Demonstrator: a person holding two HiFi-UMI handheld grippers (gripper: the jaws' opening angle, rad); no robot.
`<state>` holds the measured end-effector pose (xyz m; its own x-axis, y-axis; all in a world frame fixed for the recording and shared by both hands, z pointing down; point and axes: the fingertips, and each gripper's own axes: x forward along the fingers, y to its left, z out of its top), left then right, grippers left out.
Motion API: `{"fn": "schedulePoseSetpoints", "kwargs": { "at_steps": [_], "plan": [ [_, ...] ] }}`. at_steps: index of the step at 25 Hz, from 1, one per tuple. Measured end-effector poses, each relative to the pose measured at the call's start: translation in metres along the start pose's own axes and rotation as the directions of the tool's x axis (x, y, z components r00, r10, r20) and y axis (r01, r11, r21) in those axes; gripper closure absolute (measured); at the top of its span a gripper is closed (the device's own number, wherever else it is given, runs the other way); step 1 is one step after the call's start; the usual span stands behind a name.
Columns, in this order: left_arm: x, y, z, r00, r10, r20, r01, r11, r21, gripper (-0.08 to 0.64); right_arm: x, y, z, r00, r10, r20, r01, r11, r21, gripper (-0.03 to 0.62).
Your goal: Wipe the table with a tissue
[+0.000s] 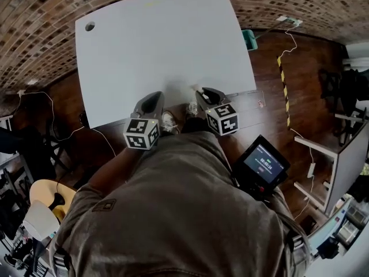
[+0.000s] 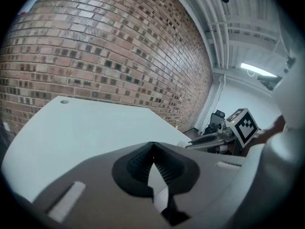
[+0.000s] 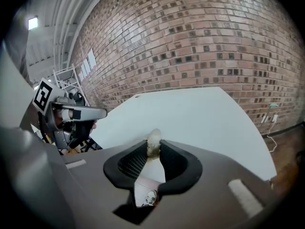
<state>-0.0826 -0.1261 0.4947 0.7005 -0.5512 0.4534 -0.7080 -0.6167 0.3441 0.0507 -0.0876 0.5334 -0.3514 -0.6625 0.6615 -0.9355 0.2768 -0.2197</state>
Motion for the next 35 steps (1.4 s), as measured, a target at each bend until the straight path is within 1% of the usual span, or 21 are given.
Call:
{"fn": "schedulePoseSetpoints", "kwargs": {
  "at_steps": [5, 8, 12, 14, 17, 23, 28, 35],
  "plan": [
    [-0.010, -0.012, -0.007, 1.000, 0.004, 0.016, -0.004, 1.000, 0.030, 0.558, -0.019, 0.009, -0.004, 1.000, 0.007, 0.029, -0.007, 1.000, 0.013, 0.499],
    [-0.018, -0.017, -0.011, 0.999, 0.032, 0.034, -0.036, 0.995, 0.096, 0.558, -0.023, 0.015, -0.006, 0.998, 0.032, 0.051, -0.033, 0.999, 0.022, 0.499],
    [-0.026, -0.032, -0.009, 0.994, 0.080, 0.070, -0.093, 0.974, 0.207, 0.558, -0.036, 0.023, -0.004, 0.993, 0.076, 0.090, -0.077, 0.997, 0.005, 0.499],
    [-0.028, -0.039, -0.013, 0.992, 0.097, 0.083, -0.114, 0.966, 0.232, 0.558, -0.045, 0.025, -0.003, 0.989, 0.094, 0.117, -0.094, 0.996, -0.006, 0.499],
    [-0.029, -0.054, -0.019, 0.988, 0.123, 0.091, -0.141, 0.964, 0.226, 0.558, -0.066, 0.022, 0.000, 0.980, 0.111, 0.162, -0.109, 0.994, -0.022, 0.499],
    [-0.032, -0.094, -0.031, 0.980, 0.164, 0.109, -0.183, 0.965, 0.188, 0.558, -0.107, 0.008, -0.008, 0.963, 0.141, 0.230, -0.138, 0.990, -0.031, 0.499],
    [-0.043, -0.114, -0.037, 0.974, 0.190, 0.124, -0.209, 0.963, 0.168, 0.558, -0.124, 0.011, -0.018, 0.954, 0.173, 0.247, -0.165, 0.985, -0.052, 0.500],
    [-0.051, -0.128, -0.039, 0.966, 0.213, 0.147, -0.236, 0.957, 0.166, 0.558, -0.135, 0.013, -0.017, 0.942, 0.201, 0.268, -0.185, 0.979, -0.084, 0.500]
  ]
}}
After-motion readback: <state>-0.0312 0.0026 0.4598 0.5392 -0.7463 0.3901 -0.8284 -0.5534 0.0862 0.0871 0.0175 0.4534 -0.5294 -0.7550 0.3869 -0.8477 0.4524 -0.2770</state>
